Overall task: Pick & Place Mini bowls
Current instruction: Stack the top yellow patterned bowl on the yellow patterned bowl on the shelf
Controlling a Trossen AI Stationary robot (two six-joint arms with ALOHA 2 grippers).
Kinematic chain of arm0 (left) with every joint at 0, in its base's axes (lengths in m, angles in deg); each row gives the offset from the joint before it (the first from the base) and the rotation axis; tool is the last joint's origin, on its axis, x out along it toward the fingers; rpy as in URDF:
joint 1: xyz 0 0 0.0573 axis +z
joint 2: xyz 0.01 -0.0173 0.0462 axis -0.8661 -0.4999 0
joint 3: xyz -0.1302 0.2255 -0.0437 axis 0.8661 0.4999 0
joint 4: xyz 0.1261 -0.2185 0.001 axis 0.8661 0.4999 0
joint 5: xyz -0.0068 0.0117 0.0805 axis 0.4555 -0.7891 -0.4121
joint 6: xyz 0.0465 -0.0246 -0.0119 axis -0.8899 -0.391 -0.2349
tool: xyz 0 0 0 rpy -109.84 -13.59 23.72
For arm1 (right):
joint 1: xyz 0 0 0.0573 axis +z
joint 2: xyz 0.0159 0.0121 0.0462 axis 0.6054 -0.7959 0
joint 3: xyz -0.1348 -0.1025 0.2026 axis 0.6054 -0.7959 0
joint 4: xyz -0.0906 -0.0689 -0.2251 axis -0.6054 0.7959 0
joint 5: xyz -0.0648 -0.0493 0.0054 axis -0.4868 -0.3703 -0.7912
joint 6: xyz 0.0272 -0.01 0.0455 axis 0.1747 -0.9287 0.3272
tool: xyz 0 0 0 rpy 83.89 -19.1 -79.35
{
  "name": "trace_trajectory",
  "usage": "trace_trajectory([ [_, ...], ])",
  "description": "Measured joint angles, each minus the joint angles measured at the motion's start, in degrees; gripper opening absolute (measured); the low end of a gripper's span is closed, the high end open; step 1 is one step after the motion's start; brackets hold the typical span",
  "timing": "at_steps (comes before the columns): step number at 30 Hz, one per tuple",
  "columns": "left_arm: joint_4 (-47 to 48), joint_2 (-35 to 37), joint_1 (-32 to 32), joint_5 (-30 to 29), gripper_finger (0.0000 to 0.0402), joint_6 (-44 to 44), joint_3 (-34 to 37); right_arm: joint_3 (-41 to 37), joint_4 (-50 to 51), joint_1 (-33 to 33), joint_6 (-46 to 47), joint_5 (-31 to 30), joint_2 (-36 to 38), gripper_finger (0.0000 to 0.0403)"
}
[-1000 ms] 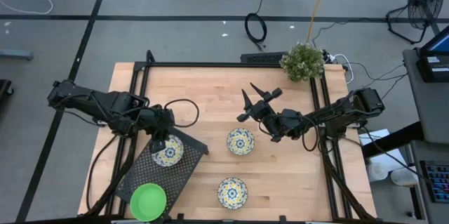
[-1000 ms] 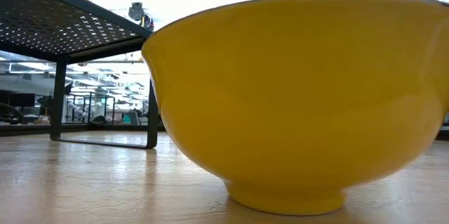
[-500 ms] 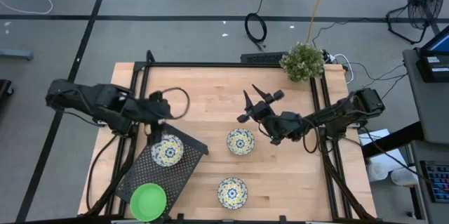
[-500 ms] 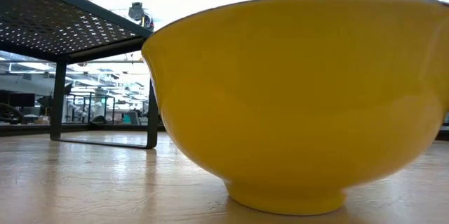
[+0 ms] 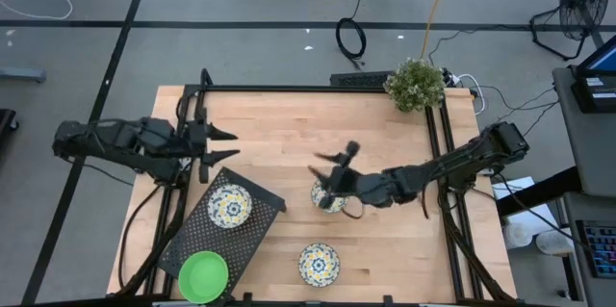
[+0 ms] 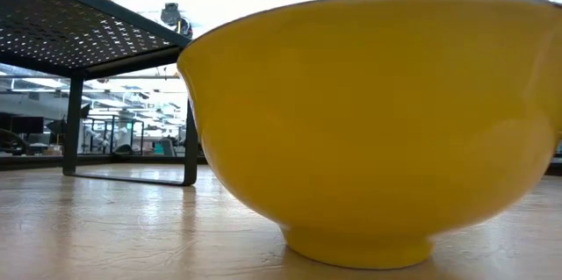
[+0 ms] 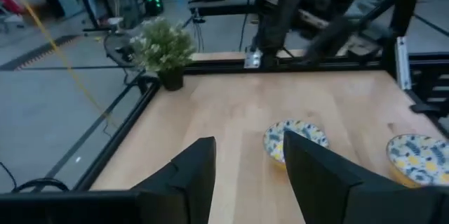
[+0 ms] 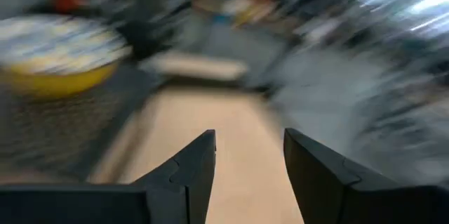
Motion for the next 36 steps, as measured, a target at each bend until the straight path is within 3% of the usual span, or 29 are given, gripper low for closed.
trace_trajectory([
  [3, -4.28, 3.88, 2.46, 0.54, 0.0172, -0.22, 6.68, 5.36, 19.92, -1.74, 14.33, 14.69, 0.01, 0.0155],
  [5, -7.72, 5.96, 3.55, 0.85, 0.0173, -0.28, 9.98, 6.12, 27.14, -2.52, 20.13, 19.36, 0.0, 0.0155],
  [12, -12.6, 11.09, 4.02, 2.43, 0.0173, -1.93, 15.6, 4.19, 42.18, -3.99, 34.77, 15.73, -0.01, 0.0155],
  [17, -11.63, 11.43, 4.02, -4.96, 0.0172, 2.24, 16.01, 1.04, 44.28, -5.33, 41.12, 18.94, -0.05, 0.0155],
  [22, -12.23, 10.77, 4.02, -8.6, 0.0173, 4.31, 16.01, -0.46, 47.1, -6.34, 45.99, 19.05, -0.03, 0.0155],
  [26, -12.17, 10.72, 4.02, -8.9, 0.0172, 4.66, 16.01, -2.53, 46.68, -6.56, 48.29, 24.7, -0.03, 0.0155],
  [36, -12.3, 10.72, 4.02, -8.92, 0.0172, 0.98, 16.01, -6.05, 42.01, -6.86, 50.66, 25.24, -0.03, 0.0155],
])
